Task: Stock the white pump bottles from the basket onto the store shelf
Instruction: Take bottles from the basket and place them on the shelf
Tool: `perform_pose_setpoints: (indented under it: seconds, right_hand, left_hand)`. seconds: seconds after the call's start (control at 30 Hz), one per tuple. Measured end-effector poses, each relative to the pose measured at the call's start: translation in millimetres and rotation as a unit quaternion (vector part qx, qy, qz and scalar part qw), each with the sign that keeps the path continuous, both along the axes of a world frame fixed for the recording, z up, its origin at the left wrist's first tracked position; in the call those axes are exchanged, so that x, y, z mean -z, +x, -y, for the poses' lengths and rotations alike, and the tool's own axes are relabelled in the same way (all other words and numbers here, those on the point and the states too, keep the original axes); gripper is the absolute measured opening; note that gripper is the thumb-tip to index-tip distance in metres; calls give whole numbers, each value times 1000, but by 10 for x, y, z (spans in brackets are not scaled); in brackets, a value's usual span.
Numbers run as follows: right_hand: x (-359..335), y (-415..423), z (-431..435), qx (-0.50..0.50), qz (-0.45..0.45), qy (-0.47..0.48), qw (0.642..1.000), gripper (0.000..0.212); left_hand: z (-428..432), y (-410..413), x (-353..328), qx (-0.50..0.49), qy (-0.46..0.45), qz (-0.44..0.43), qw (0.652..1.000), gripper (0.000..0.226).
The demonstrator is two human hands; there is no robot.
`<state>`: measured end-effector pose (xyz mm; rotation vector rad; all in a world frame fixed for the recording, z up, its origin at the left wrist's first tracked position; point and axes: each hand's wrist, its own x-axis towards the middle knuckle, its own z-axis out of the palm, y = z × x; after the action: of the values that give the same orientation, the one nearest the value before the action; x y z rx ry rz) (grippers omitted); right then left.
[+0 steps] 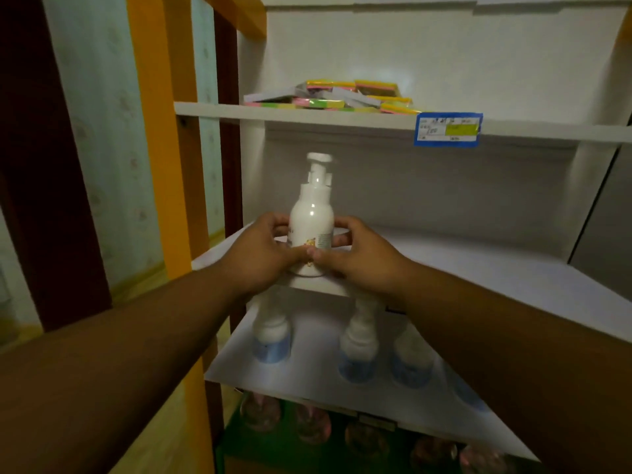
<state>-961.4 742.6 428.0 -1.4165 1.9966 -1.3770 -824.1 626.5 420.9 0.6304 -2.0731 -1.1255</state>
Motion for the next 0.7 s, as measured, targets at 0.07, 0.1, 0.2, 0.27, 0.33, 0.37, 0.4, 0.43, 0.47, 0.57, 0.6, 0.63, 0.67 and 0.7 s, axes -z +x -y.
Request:
perform_pose_setpoints:
  seconds: [0.07,0.1,0.2,0.27,0.33,0.37,0.4,0.43,0.47,0.57,0.6,0.63,0.67,0.7]
  right_hand:
    - [29,-24,171,-17,78,-20,997,61]
    - [42,-43,272,-25,101,-33,994,58]
    - [60,-130,537,-25,90,-37,995,49]
    - [61,-172,653,-19,79,-26,996,34]
    - [70,-201,764,-19,95,-24,995,22]
    - [74,-209,817,-19,95,-25,995,21]
    - [82,-216,875,-17,89,-25,996,23]
    - [91,-213,917,-8,80,-24,996,26]
    - [103,-216,953,5,73,-24,997,29]
    - [151,-245,1014,61,41,-37,997,37]
    - [167,-259,1028,73,38,-39,996,37]
    - [171,-262,1021,74,41,-38,996,36]
    - [178,-264,1019,71,51,-39,995,36]
    - [179,-270,1019,69,63,-40,995,39]
  left_hand:
    - [87,-60,49,-45,-41,-5,998,65]
    - [128,-89,65,-60,-52,-10,997,65]
    - [288,-132,94,-58,-45,-11,997,64]
    - [400,-113,103,-45,-41,8,998,64]
    - [520,-88,101,-53,-57,35,996,63]
    - [587,-87,99,-60,-67,52,995,62]
    - [643,-89,91,-66,-69,70,993,62]
    - [685,-95,80,-72,-59,85,992,64]
    - [724,-109,72,-75,-43,95,992,67]
    - [779,-188,78,-86,-22,102,991,68]
    - [786,-219,89,-88,-23,100,991,65]
    - [786,-249,98,-92,-22,97,991,62]
    - [783,-270,107,-98,-18,95,991,59]
    - [783,-284,112,-104,-14,94,990,58]
